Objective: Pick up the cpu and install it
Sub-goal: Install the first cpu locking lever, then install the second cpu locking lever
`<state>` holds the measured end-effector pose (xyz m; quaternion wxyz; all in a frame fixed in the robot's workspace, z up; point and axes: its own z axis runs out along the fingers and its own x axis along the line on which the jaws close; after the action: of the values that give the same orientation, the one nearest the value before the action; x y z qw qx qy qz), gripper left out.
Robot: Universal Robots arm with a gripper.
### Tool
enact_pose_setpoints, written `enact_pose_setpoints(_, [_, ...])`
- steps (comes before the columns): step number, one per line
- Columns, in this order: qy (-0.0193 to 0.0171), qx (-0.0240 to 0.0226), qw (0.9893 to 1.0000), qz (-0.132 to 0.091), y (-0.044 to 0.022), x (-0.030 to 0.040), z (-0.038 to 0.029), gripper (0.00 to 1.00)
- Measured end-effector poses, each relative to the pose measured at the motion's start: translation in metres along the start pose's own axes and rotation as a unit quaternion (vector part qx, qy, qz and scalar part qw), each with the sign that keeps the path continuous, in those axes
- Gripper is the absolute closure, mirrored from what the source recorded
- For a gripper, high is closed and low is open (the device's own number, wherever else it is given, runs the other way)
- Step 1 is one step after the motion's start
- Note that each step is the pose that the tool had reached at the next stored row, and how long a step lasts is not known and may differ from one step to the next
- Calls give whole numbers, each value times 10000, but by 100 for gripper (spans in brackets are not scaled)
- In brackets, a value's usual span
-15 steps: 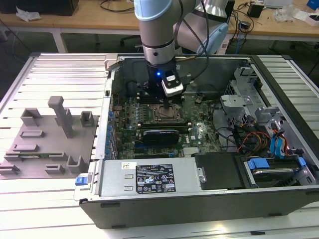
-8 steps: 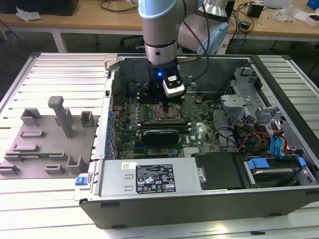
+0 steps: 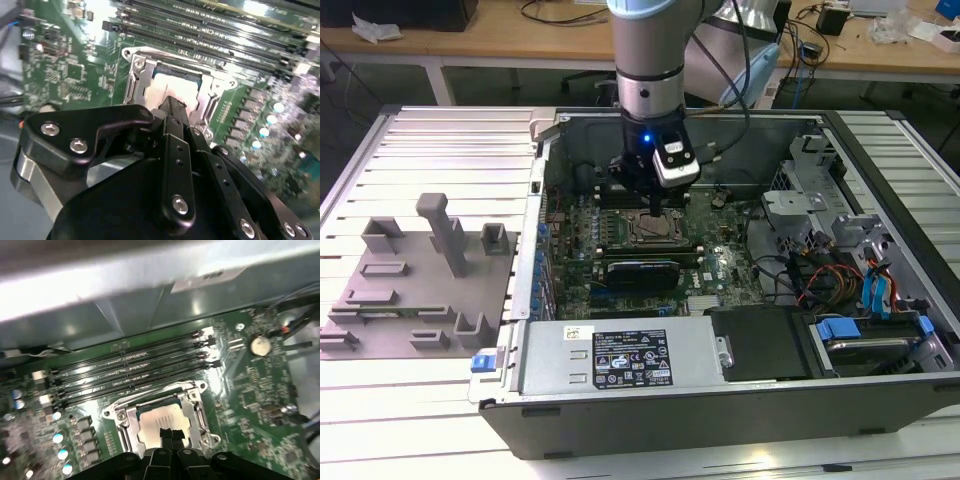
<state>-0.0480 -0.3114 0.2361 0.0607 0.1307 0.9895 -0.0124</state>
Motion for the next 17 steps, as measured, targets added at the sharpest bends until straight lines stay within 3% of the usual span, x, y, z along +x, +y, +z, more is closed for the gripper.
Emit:
enact_pose_setpoints(6, [0, 0, 10000, 0, 0, -4, -34, 89])
enact_pose_setpoints(17, [0, 0, 10000, 0, -13, -8, -39, 89])
